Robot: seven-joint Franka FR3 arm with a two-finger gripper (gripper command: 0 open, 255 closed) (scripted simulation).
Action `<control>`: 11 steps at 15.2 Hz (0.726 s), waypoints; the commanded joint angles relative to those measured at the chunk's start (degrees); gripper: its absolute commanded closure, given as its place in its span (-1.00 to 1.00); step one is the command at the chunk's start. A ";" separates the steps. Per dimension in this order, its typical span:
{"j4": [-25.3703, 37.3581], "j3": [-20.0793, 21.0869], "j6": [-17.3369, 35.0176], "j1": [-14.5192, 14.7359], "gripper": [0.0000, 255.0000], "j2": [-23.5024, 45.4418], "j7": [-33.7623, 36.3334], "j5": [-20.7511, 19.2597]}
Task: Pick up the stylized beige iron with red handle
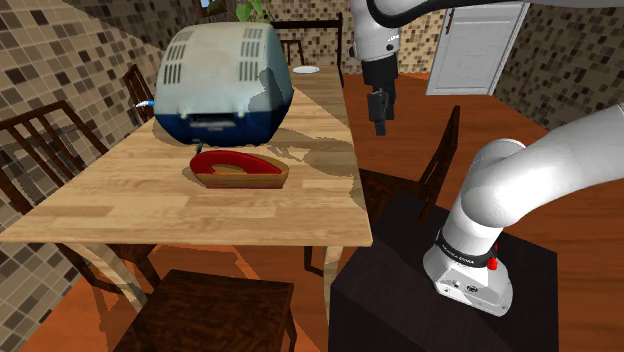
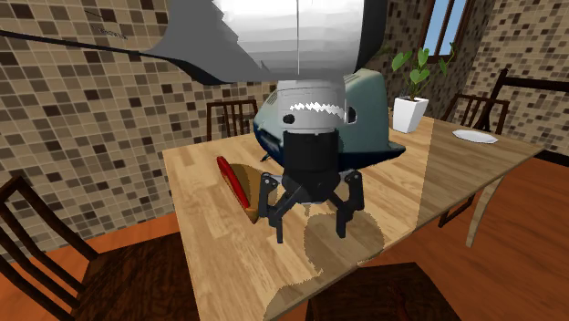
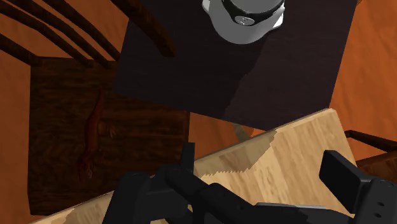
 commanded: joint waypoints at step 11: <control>10.03 5.72 12.23 3.13 -1.00 18.55 1.01 0.22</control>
